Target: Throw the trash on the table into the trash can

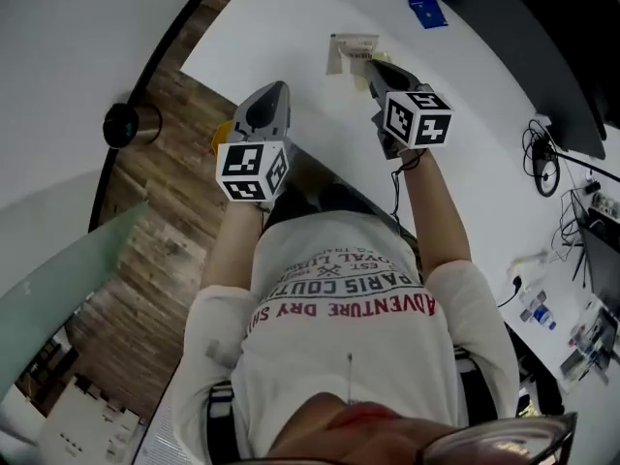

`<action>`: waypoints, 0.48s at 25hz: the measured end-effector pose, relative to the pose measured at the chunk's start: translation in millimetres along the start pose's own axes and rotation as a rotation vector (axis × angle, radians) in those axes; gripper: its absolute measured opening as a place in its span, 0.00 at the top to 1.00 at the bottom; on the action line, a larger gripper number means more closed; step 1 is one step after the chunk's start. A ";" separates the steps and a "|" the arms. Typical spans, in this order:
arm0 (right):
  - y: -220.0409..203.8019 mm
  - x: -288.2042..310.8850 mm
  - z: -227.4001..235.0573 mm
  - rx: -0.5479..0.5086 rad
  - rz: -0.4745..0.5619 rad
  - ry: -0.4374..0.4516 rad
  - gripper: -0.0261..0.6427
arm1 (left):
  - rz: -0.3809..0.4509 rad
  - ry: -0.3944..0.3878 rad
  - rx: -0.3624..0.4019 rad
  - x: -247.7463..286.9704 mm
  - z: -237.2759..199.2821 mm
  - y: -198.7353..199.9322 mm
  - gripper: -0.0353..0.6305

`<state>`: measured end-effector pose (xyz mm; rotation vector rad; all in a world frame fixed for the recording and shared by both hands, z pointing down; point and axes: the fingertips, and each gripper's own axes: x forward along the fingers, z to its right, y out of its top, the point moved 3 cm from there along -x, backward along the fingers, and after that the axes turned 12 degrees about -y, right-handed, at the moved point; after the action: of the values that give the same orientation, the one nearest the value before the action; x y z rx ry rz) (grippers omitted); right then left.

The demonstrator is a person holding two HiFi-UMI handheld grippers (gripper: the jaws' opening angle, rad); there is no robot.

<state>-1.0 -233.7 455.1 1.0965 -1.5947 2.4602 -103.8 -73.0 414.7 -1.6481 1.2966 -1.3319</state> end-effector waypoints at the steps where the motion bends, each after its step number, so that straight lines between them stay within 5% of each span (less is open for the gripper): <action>1: -4.4 9.5 -33.3 -0.032 -0.019 0.047 0.92 | 0.007 0.053 -0.022 -27.2 -18.5 -7.7 0.91; 7: -61.9 64.7 -209.1 -0.162 -0.141 0.241 0.92 | 0.017 0.269 -0.165 -162.7 -119.5 -69.5 0.91; 12: -156.0 114.7 -310.2 -0.263 -0.292 0.335 0.92 | -0.032 0.403 -0.308 -241.3 -175.9 -160.6 0.91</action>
<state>-199.5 51.0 570.2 0.7667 -1.4801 2.0459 -224.3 221.4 532.1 -1.6565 1.7924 -1.6042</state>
